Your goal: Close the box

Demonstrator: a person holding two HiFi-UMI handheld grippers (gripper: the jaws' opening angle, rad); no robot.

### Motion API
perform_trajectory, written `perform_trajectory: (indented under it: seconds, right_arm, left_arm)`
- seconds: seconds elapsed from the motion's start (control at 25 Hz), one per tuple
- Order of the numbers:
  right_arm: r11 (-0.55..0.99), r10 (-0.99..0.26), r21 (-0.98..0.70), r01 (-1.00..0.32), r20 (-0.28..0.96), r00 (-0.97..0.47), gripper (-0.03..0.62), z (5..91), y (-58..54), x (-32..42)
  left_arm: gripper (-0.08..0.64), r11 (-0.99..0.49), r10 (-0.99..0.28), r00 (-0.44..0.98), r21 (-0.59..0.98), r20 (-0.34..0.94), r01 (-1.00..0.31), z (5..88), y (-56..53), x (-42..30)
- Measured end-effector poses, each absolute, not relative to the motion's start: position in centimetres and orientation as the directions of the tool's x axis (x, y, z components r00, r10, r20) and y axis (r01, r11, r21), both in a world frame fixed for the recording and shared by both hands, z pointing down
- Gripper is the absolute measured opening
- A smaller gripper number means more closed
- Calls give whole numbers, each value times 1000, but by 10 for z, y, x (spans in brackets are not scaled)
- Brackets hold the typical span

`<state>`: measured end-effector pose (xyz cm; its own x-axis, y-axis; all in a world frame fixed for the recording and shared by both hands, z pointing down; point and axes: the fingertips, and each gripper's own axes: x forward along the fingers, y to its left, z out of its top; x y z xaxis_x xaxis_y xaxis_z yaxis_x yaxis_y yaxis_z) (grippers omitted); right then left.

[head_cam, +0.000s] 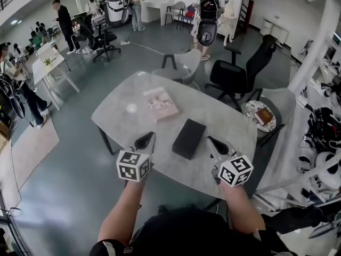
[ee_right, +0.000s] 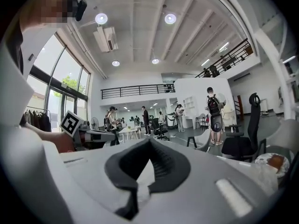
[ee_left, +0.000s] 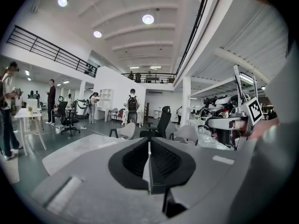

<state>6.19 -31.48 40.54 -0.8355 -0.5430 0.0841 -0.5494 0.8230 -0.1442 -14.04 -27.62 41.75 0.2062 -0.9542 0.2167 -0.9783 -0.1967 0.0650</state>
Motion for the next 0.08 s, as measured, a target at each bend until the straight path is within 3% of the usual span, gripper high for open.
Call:
perform_trajectory:
  seconds: [0.08]
  right_arm:
    - [824,-544,-136,-550,80,-835,2,404,-318,60]
  left_arm:
    - [21,-186,-958,194,57,213,-981,414,-281,-144]
